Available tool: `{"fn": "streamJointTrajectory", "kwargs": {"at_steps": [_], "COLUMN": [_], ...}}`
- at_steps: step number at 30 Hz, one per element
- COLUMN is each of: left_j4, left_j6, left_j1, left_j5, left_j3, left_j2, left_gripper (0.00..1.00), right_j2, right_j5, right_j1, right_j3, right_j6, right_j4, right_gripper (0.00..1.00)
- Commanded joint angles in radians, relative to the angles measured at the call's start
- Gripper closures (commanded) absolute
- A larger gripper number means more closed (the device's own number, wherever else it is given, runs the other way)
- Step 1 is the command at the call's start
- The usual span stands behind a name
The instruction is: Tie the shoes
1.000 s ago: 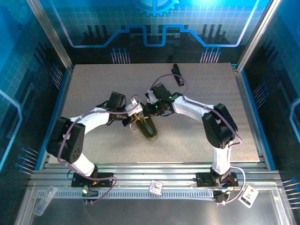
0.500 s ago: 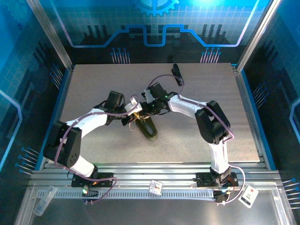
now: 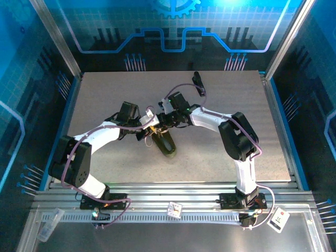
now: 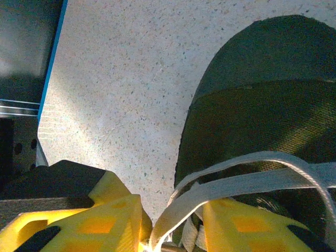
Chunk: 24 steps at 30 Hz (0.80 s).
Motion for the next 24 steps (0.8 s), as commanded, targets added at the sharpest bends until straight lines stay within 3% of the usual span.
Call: {"fn": "streamJointTrajectory", "kwargs": {"at_steps": [1,21,24], "left_j4": [0.034,-0.087,-0.093], "left_j6": [-0.007,0.009,0.01], "left_j1": [-0.001,0.004,0.004], "left_j5": [0.073,0.136,0.138], "left_j3": [0.0,0.09,0.097], "left_j2": [0.014,0.07,0.075], "left_gripper": [1.0,1.0,1.0], "right_j2": [-0.058,-0.158,-0.166], "right_j5": [-0.044,-0.03,-0.03], "right_j1": [-0.021,-0.063,-0.068], "right_j3": [-0.037,-0.203,-0.234], "right_j6": [0.03,0.065,0.094], "right_j4": [0.051,0.131,0.172], "right_gripper": [0.63,0.62,0.65]}}
